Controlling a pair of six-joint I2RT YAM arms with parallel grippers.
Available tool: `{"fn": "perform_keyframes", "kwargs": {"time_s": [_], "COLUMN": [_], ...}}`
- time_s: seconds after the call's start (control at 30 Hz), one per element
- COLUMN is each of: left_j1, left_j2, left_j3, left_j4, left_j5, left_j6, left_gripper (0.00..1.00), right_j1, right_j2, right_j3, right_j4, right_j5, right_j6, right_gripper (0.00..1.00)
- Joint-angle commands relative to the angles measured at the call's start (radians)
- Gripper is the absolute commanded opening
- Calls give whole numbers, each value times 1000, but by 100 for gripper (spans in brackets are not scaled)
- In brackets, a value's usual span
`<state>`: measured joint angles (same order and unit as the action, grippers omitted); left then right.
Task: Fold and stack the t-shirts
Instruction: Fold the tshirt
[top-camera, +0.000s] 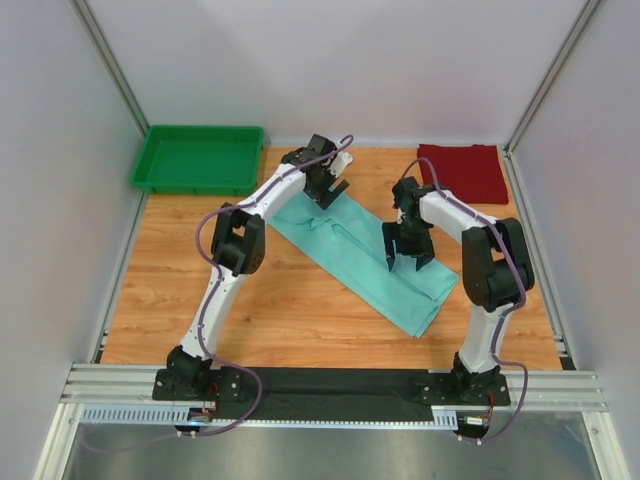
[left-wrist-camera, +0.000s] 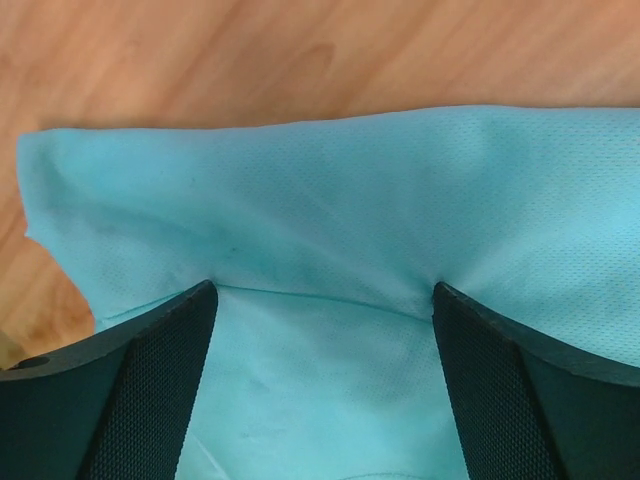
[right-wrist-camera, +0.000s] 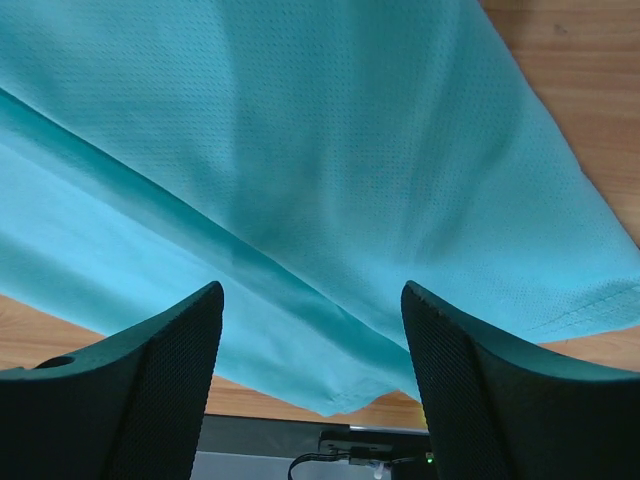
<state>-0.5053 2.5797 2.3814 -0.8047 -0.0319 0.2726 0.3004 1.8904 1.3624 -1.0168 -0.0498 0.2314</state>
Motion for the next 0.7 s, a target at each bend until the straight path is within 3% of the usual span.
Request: {"fn": "perform_keyframes", "kwargs": {"time_s": [0.0, 0.23, 0.5, 0.67], "left_j1": [22, 28, 37, 42], "left_j2": [42, 45, 16, -23], "left_j3": [22, 33, -25, -21], "left_j4": [73, 231, 367, 449], "left_j5": [24, 33, 3, 10], "left_j6": [109, 154, 194, 125], "left_gripper": [96, 100, 100, 100], "right_j1": [14, 86, 215, 311], "right_j2": [24, 7, -28, -68], "right_j3": [11, -97, -219, -253], "right_j4": [40, 83, 112, 152], "right_j5": [30, 85, 90, -47], "right_j6": [6, 77, 276, 410], "right_gripper": [74, 74, 74, 74]}}
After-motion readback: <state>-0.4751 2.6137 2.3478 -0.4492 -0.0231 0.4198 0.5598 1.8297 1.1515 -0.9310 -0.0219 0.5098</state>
